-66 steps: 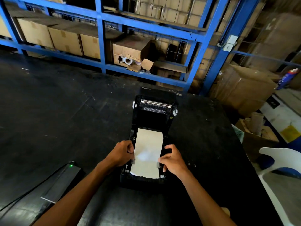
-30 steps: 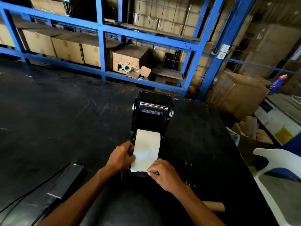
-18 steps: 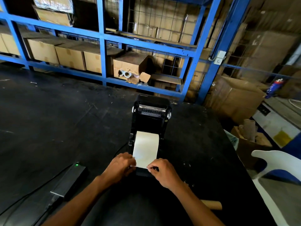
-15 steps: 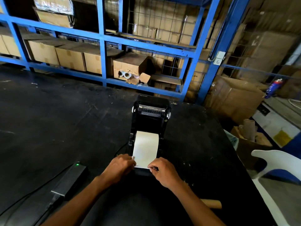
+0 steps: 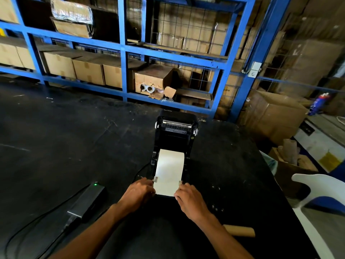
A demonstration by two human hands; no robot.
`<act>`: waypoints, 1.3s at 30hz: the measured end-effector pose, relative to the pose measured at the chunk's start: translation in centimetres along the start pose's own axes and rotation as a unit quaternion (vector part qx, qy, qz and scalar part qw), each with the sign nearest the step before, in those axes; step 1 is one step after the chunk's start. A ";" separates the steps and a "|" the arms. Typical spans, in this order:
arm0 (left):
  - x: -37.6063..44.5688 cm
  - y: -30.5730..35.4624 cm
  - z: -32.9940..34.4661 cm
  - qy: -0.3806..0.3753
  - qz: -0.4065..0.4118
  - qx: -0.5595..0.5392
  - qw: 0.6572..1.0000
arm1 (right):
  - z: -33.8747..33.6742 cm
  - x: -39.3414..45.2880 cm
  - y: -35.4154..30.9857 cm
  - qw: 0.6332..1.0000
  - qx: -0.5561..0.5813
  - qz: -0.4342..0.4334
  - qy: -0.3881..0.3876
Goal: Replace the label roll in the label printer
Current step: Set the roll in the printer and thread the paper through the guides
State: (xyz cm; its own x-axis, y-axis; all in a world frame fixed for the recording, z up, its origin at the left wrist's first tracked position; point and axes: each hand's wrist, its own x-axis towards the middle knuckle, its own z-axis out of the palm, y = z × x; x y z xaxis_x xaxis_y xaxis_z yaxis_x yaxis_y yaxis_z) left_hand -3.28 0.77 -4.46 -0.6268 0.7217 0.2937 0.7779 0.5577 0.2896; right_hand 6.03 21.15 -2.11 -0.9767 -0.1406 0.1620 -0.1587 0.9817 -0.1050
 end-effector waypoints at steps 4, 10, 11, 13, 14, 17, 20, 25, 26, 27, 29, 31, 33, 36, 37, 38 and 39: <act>0.0 0.3 0.0 -0.022 -0.031 -0.033 0.999 | 0.8 -0.4 -0.1 0.999 -0.015 0.027 -0.017; -0.5 0.6 0.3 -0.015 -0.043 -0.030 0.999 | 0.9 -1.0 -0.4 0.999 -0.018 0.025 -0.017; -0.6 0.6 0.3 -0.013 -0.046 -0.032 0.998 | 0.9 -1.0 -0.4 0.999 -0.015 0.023 -0.022; -0.7 0.6 0.2 -0.013 -0.051 -0.035 0.998 | 0.7 -0.9 -0.4 0.999 -0.014 0.018 -0.028; -0.8 0.7 0.2 -0.014 -0.052 -0.034 0.998 | 0.6 -1.0 -0.5 0.999 -0.016 0.017 -0.030; -1.2 0.9 0.3 -0.018 -0.051 -0.036 0.998 | 0.4 -1.5 -0.7 0.999 -0.020 0.019 -0.043; -1.7 1.1 0.3 -0.021 -0.054 -0.037 0.998 | 0.6 -2.1 -0.9 1.000 -0.008 0.003 -0.030; -2.5 1.5 0.5 -0.027 -0.055 -0.039 0.997 | 0.2 -3.0 -1.3 1.000 -0.004 -0.006 -0.021; -2.6 1.5 0.5 -0.025 -0.053 -0.038 0.998 | 0.2 -3.2 -1.4 1.000 -0.006 -0.011 -0.023; -2.7 1.6 0.5 -0.024 -0.053 -0.037 0.998 | 0.0 -3.3 -1.5 0.999 -0.007 -0.011 -0.033; -2.9 1.8 0.5 -0.024 -0.056 -0.036 0.997 | -0.2 -3.5 -1.7 0.999 -0.008 -0.007 -0.036; -3.2 1.9 0.5 -0.027 -0.059 -0.037 0.997 | -0.3 -3.8 -2.0 0.999 -0.002 -0.006 -0.035; -3.4 2.0 0.4 -0.031 -0.062 -0.035 0.997 | -0.4 -4.1 -2.1 0.999 0.003 -0.005 -0.034; -3.8 2.2 0.4 -0.037 -0.072 -0.036 0.996 | -0.3 -4.4 -2.2 1.000 0.013 -0.009 -0.019; -3.9 2.2 0.4 -0.038 -0.072 -0.036 0.996 | -0.3 -4.5 -2.3 1.000 0.012 -0.009 -0.019; -4.0 2.3 0.4 -0.040 -0.072 -0.035 0.996 | -0.2 -4.7 -2.4 1.000 0.012 -0.009 -0.011; -4.1 2.3 0.4 -0.040 -0.071 -0.036 0.996 | -0.1 -4.8 -2.4 1.000 0.009 -0.008 -0.002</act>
State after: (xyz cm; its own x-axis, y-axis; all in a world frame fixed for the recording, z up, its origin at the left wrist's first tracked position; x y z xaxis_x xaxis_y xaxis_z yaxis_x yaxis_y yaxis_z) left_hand 1.07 -0.76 -5.37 -0.7226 0.6696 0.1715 0.6742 0.6281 0.3885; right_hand 11.08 19.46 -2.53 -0.9747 -0.1567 0.1594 -0.1769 0.9768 -0.1211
